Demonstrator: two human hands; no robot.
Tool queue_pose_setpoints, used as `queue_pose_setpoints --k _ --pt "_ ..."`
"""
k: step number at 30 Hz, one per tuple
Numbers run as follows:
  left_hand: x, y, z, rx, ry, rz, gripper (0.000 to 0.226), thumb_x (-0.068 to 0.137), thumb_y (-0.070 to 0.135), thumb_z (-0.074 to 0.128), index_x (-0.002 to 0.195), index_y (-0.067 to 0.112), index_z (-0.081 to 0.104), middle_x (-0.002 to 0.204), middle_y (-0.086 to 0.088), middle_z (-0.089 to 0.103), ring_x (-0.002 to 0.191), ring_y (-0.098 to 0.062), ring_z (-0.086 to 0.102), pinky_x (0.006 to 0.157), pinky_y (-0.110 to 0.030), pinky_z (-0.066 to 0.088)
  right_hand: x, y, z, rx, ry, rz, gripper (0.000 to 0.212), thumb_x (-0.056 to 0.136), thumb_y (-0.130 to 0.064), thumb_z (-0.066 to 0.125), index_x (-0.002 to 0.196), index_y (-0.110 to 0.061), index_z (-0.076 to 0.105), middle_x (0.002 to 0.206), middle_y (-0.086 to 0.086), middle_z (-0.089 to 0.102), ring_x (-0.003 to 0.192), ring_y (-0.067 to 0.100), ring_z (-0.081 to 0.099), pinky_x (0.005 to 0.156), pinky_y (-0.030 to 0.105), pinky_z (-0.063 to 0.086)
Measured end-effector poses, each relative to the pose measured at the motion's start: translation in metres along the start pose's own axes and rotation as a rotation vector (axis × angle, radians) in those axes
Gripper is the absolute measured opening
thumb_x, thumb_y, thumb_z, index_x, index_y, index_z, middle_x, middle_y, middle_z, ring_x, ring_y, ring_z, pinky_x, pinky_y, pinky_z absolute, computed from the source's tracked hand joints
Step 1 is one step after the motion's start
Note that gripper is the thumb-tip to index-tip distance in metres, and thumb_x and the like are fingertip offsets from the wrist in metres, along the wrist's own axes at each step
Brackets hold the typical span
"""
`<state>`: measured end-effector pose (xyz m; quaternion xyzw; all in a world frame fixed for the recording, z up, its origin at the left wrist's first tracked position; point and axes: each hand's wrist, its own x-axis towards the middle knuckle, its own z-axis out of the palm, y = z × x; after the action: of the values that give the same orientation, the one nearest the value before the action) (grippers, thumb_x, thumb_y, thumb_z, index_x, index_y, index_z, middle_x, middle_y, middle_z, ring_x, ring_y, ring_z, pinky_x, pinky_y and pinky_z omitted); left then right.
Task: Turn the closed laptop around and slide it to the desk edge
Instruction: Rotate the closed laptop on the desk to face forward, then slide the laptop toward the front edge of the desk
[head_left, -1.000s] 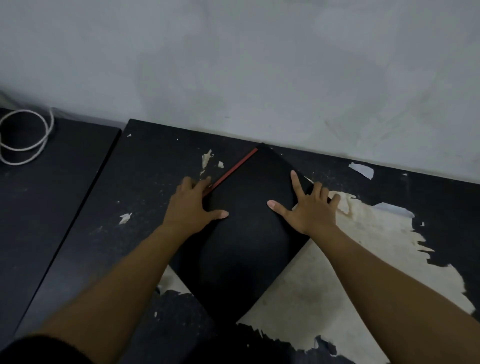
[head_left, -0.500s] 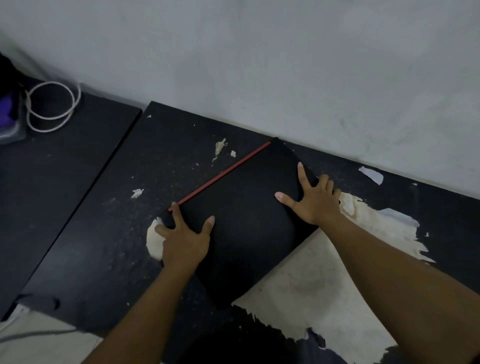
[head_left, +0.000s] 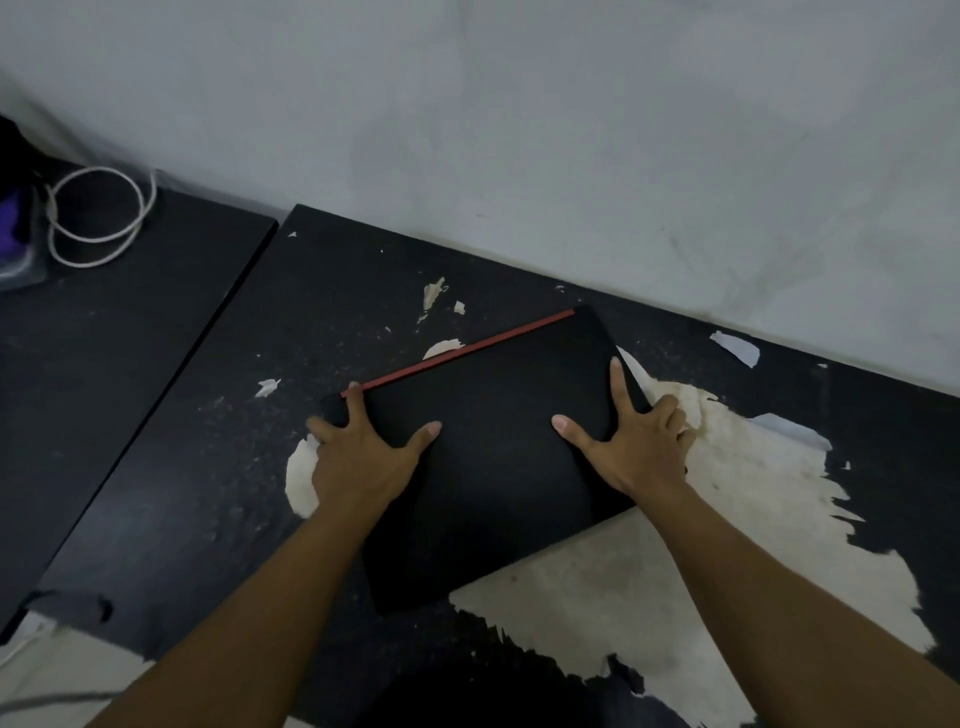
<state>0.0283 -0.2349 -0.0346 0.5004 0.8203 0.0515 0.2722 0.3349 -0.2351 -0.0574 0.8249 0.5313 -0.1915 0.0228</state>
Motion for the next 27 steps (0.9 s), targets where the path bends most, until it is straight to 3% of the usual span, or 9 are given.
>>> queue_pose_setpoints --k 6,10,18,22,27 --pt "0.033 0.015 -0.015 0.085 -0.06 0.184 0.124 0.058 0.096 0.055 0.158 0.039 0.011 0.15 -0.022 0.016 0.11 -0.05 0.059 0.095 -0.055 0.05 -0.035 0.009 0.012 0.012 0.059 0.107 0.109 0.064 -0.105 0.012 0.153 -0.051 -0.019 0.125 0.022 0.036 0.112 0.038 0.039 0.098 0.052 0.033" --pt "0.056 0.026 -0.023 0.17 -0.089 0.277 0.122 0.058 0.096 0.055 0.158 0.042 0.011 0.159 -0.025 0.008 0.117 -0.052 0.056 0.097 -0.055 0.049 -0.063 0.006 0.026 -0.004 0.104 0.152 0.106 0.071 -0.1 0.009 0.156 -0.043 -0.02 0.116 0.02 0.04 0.099 0.035 0.043 0.091 0.047 0.039" --pt "0.044 0.001 -0.016 -0.03 0.056 0.347 0.103 0.065 0.087 0.062 0.152 0.038 0.039 0.137 -0.019 0.036 0.123 -0.042 0.045 0.102 -0.057 0.044 -0.071 -0.002 0.021 0.013 0.043 0.156 0.103 0.071 -0.1 0.013 0.152 -0.048 -0.026 0.118 0.02 0.041 0.096 0.035 0.052 0.069 0.041 0.045" --pt "0.023 -0.019 -0.011 0.007 -0.031 0.21 0.106 0.063 0.094 0.054 0.154 0.056 0.016 0.136 -0.016 0.028 0.121 -0.046 0.043 0.098 -0.057 0.044 -0.071 0.001 0.016 0.002 0.057 0.128 0.104 0.068 -0.103 0.012 0.151 -0.051 -0.025 0.107 0.018 0.043 0.075 0.028 0.046 0.064 0.038 0.044" --pt "0.03 -0.021 -0.018 -0.008 -0.127 0.227 0.111 0.062 0.09 0.059 0.155 0.058 0.007 0.142 -0.022 0.024 0.117 -0.051 0.051 0.103 -0.055 0.045 -0.07 -0.001 0.014 0.026 0.044 0.146 0.105 0.063 -0.105 0.012 0.148 -0.056 -0.028 0.095 0.015 0.037 0.068 0.028 0.047 0.063 0.038 0.045"
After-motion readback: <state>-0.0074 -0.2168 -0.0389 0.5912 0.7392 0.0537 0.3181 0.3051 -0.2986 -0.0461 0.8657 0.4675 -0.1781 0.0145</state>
